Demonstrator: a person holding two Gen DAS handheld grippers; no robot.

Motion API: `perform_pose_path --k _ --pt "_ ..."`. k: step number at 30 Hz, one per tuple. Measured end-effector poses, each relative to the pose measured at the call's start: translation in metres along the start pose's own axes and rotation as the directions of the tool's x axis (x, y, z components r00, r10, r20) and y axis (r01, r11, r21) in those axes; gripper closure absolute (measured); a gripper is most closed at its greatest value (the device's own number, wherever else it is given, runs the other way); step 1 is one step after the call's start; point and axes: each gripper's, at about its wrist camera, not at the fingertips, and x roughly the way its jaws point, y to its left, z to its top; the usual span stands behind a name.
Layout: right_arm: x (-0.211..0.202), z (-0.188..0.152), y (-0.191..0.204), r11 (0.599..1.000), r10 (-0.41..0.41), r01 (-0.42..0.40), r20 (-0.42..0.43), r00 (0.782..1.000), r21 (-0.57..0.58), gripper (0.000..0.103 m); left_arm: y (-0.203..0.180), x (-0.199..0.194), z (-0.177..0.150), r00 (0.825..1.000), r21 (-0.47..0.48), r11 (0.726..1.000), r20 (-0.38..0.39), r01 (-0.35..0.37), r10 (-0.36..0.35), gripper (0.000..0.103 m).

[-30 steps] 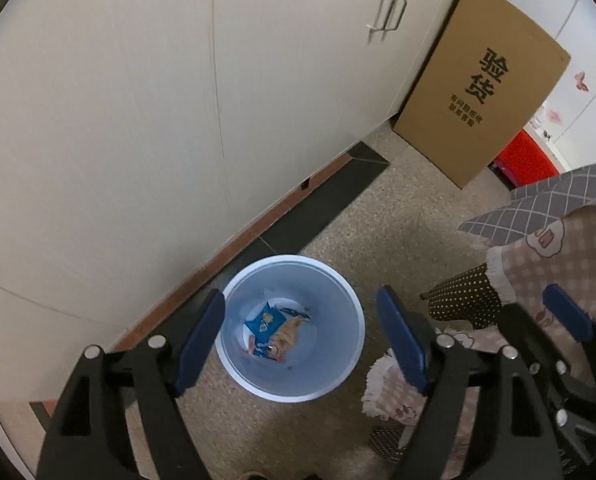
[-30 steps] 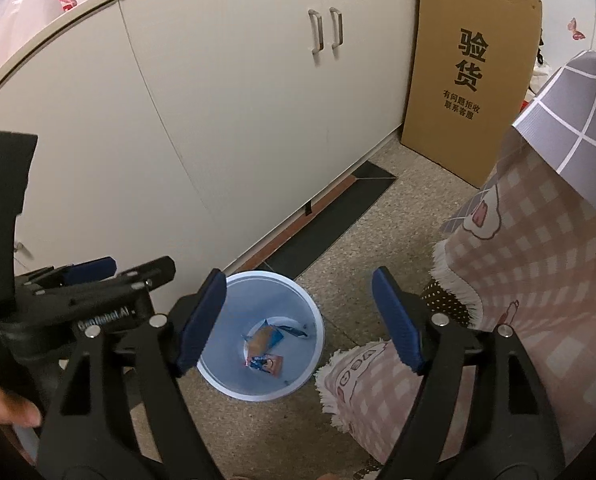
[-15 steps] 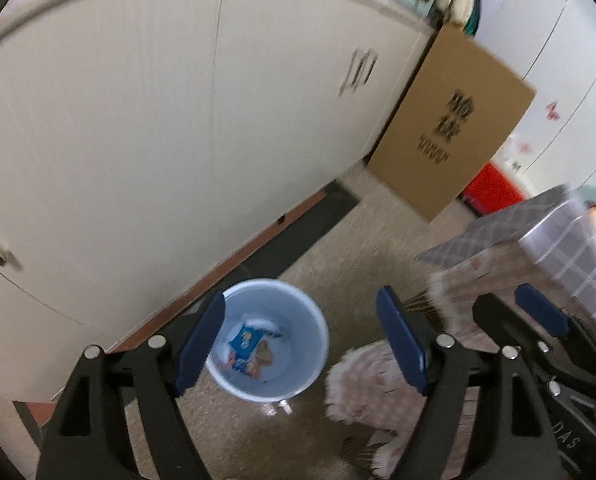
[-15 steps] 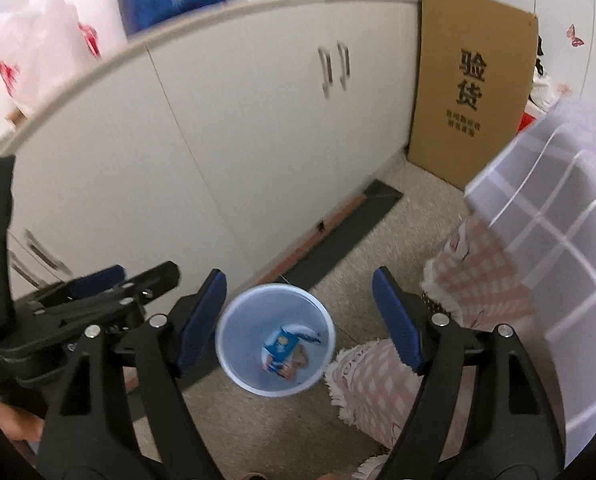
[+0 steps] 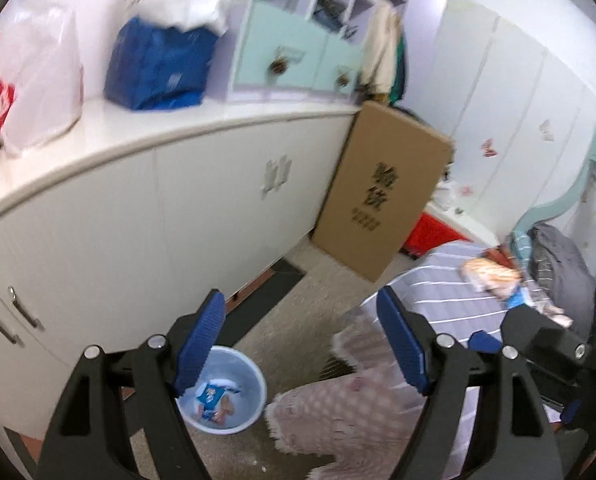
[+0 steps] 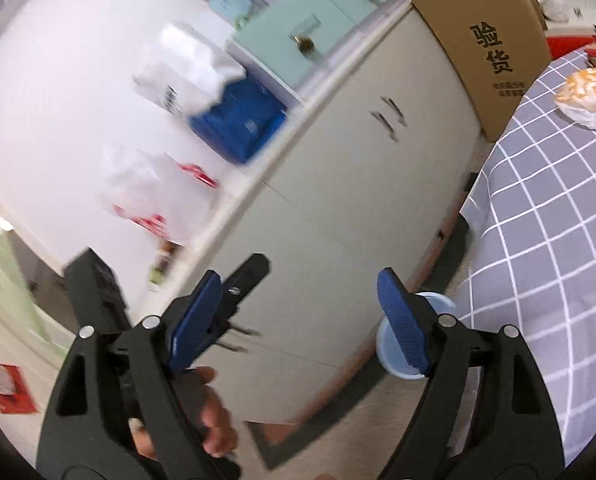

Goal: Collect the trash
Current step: 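Move both tools back over the table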

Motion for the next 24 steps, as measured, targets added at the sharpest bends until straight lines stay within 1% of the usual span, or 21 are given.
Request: perform_pose_path --k 1,3,4,5,6,8,9,11,13,14,15,16,17,18,19,20,21,22,24 --pt "-0.013 0.001 0.002 1.0 -0.011 0.011 0.023 1.0 -0.012 0.023 -0.011 -0.009 0.001 1.0 0.013 1.0 0.015 0.016 -0.016 0.024" --pt "-0.04 0.004 0.002 0.997 -0.055 0.059 0.087 0.995 -0.04 0.022 -0.043 -0.02 0.001 0.998 0.068 0.997 0.029 0.048 -0.05 0.023" --pt "-0.054 0.006 -0.003 0.996 -0.072 0.077 0.112 0.991 -0.041 0.022 -0.061 -0.022 0.0 0.997 0.105 0.992 0.027 0.068 -0.071 0.022" --pt "-0.07 0.009 -0.01 0.993 -0.103 0.109 0.133 0.986 -0.039 0.022 -0.075 -0.023 -0.002 0.996 0.131 0.988 0.021 0.083 -0.087 0.022" --pt "-0.081 0.01 -0.016 0.989 -0.133 0.14 0.147 0.98 -0.038 0.022 -0.098 -0.022 -0.006 0.994 0.167 0.98 0.005 0.106 -0.109 0.022" --pt "-0.113 0.014 -0.035 0.972 -0.219 0.231 0.193 0.956 -0.038 0.022 -0.139 -0.016 -0.017 0.99 0.228 0.963 -0.027 0.141 -0.139 0.022" --pt "-0.125 0.014 -0.042 0.962 -0.256 0.27 0.207 0.944 -0.039 0.022 -0.153 -0.013 -0.022 0.987 0.252 0.955 -0.04 0.159 -0.154 0.022" --pt "-0.155 0.016 -0.067 0.929 -0.354 0.369 0.231 0.906 -0.022 0.022 -0.19 -0.002 -0.036 0.978 0.304 0.93 -0.079 0.208 -0.193 0.022" --pt "-0.18 0.016 -0.092 0.894 -0.436 0.448 0.233 0.869 0.001 0.022 -0.234 0.014 -0.056 0.957 0.354 0.891 -0.149 0.286 -0.248 0.022" --pt "-0.195 0.015 -0.108 0.869 -0.485 0.495 0.236 0.842 0.018 0.022 -0.254 0.026 -0.065 0.947 0.372 0.873 -0.185 0.315 -0.263 0.022" --pt "-0.208 0.015 -0.12 0.852 -0.514 0.522 0.235 0.825 0.03 0.022 -0.267 0.034 -0.073 0.942 0.385 0.863 -0.205 0.328 -0.266 0.022" --pt "-0.217 0.015 -0.134 0.829 -0.551 0.557 0.227 0.803 0.045 0.022 -0.282 0.043 -0.082 0.937 0.401 0.851 -0.229 0.338 -0.264 0.022" --pt "-0.228 0.014 -0.146 0.811 -0.579 0.581 0.221 0.785 0.062 0.022 -0.301 0.056 -0.092 0.936 0.422 0.842 -0.255 0.335 -0.245 0.022" --pt "-0.24 0.013 -0.163 0.795 -0.603 0.6 0.219 0.767 0.089 0.022 -0.311 0.065 -0.1 0.935 0.432 0.838 -0.268 0.334 -0.234 0.022" --pt "-0.251 0.013 -0.177 0.779 -0.626 0.617 0.21 0.751 0.111 0.022 -0.324 0.077 -0.107 0.93 0.439 0.831 -0.288 0.341 -0.23 0.022" --pt "-0.258 0.013 -0.189 0.764 -0.644 0.633 0.197 0.739 0.121 0.022 -0.329 0.084 -0.11 0.927 0.438 0.83 -0.299 0.346 -0.228 0.022" --pt "-0.267 0.012 -0.199 0.756 -0.653 0.643 0.192 0.732 0.122 0.022 -0.34 0.096 -0.116 0.92 0.434 0.828 -0.319 0.355 -0.227 0.022" --pt "-0.274 0.012 -0.209 0.737 -0.675 0.666 0.189 0.713 0.117 0.022 -0.349 0.105 -0.12 0.916 0.433 0.827 -0.335 0.358 -0.221 0.022" --pt "-0.276 0.014 -0.219 0.697 -0.714 0.711 0.186 0.675 0.091 0.022 -0.358 0.12 -0.122 0.917 0.43 0.832 -0.339 0.349 -0.209 0.022"
